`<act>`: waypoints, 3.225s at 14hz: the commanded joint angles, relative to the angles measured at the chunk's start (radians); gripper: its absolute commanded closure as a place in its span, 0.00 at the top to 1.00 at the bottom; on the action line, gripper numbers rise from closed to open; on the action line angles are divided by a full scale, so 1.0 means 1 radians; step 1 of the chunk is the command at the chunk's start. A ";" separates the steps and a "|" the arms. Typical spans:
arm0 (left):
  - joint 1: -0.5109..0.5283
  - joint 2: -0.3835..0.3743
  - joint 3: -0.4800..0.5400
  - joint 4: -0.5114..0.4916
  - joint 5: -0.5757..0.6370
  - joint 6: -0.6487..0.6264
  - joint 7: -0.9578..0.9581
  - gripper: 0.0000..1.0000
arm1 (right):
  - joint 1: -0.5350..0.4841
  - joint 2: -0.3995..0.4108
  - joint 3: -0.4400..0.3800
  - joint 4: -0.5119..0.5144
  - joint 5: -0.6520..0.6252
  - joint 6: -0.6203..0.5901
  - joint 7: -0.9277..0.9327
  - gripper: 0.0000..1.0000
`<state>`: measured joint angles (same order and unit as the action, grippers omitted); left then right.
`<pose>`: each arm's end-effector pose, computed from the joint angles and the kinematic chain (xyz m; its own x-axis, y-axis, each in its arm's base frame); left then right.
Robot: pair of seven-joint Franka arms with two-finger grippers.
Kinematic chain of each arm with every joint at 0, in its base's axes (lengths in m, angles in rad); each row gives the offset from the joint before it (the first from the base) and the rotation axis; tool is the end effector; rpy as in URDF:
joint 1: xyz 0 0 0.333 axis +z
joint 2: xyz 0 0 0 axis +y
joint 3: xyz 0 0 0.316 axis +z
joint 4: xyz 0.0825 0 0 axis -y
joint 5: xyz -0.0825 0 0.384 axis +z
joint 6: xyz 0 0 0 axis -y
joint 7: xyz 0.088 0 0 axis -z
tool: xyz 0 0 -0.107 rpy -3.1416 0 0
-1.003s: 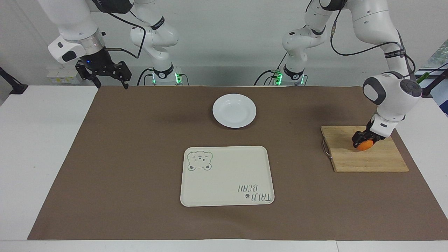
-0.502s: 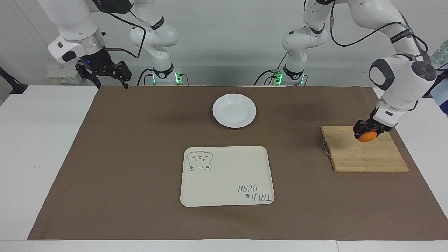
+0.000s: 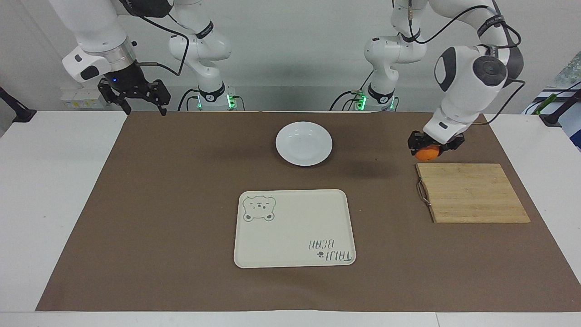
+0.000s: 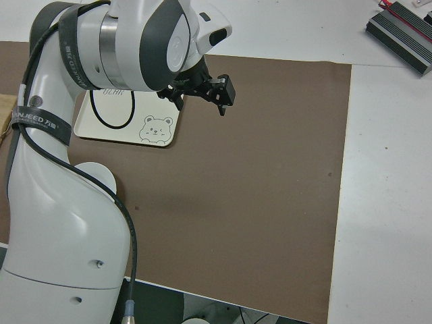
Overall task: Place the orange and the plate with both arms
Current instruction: 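Carry the orange with the left gripper over the white plate, then lower the orange onto the plate and open the left gripper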
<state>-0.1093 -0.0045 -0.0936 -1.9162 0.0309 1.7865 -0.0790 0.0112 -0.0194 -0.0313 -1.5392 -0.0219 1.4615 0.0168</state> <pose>0.5339 -0.1072 0.4816 0.9841 -0.1286 -0.1223 -0.1343 -0.9902 -0.0393 0.5371 -0.0135 0.6406 0.9976 -0.0392 -0.0579 -0.0380 -0.9990 0.0222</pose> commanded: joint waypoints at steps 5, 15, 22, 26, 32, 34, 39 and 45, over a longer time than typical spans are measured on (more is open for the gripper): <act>-0.251 -0.045 0.014 -0.040 -0.199 -0.003 -0.364 0.00 | -0.005 0.004 0.002 0.008 -0.004 0.010 -0.018 1.00; -0.492 0.090 0.014 -0.135 -0.255 0.286 -0.444 0.00 | -0.005 0.004 0.002 0.007 -0.004 0.010 -0.018 1.00; -0.561 0.117 0.014 -0.190 -0.256 0.292 -0.530 0.00 | -0.005 0.004 0.002 0.008 -0.004 0.010 -0.018 1.00; -0.563 0.126 0.014 -0.211 -0.256 0.304 -0.525 0.00 | -0.005 0.004 0.004 0.008 -0.004 0.010 -0.018 1.00; -0.589 0.124 0.015 -0.244 -0.256 0.369 -0.531 0.00 | -0.005 0.004 0.002 0.008 -0.004 0.010 -0.018 1.00; -0.587 0.121 0.015 -0.251 -0.256 0.367 -0.535 0.02 | -0.005 0.004 0.004 0.008 -0.004 0.010 -0.018 1.00; -0.590 0.107 0.015 -0.277 -0.256 0.349 -0.567 1.00 | -0.005 0.004 0.004 0.008 -0.004 0.010 -0.018 1.00; -0.572 0.039 0.026 -0.251 -0.256 0.228 -0.594 1.00 | -0.005 0.004 0.002 0.008 -0.004 0.010 -0.018 1.00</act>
<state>-0.6764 0.1090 -0.0866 -2.1604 -0.2117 2.0734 -0.6505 0.0112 -0.0194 -0.0313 -1.5392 -0.0219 1.4615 0.0168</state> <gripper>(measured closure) 0.000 0.000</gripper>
